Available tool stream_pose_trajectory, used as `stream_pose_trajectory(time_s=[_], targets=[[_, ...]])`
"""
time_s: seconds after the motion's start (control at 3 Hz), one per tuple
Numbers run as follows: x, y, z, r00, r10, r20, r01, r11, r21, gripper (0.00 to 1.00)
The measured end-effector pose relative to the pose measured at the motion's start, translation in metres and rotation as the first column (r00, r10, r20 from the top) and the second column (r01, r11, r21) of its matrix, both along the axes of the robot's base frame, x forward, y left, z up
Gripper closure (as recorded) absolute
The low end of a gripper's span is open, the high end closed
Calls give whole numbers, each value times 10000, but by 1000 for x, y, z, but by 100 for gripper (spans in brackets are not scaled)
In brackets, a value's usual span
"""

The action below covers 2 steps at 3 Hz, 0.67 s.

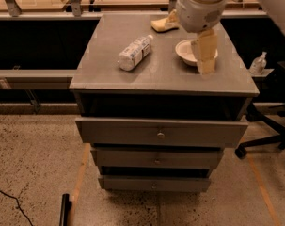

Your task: Pick blue plastic bottle

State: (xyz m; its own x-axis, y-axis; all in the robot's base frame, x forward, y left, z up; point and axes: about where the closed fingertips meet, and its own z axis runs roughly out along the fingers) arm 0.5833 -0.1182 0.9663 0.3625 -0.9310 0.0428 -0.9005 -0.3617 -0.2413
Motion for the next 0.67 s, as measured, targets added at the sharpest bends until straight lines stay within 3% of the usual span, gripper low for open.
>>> stream_pose_trajectory(time_s=[0.33,0.67], targets=[[26,17,11,9929,999,653,-1013,9947,189,0],[31,21,13,9909,1007,887,-1035,9943,271,0]])
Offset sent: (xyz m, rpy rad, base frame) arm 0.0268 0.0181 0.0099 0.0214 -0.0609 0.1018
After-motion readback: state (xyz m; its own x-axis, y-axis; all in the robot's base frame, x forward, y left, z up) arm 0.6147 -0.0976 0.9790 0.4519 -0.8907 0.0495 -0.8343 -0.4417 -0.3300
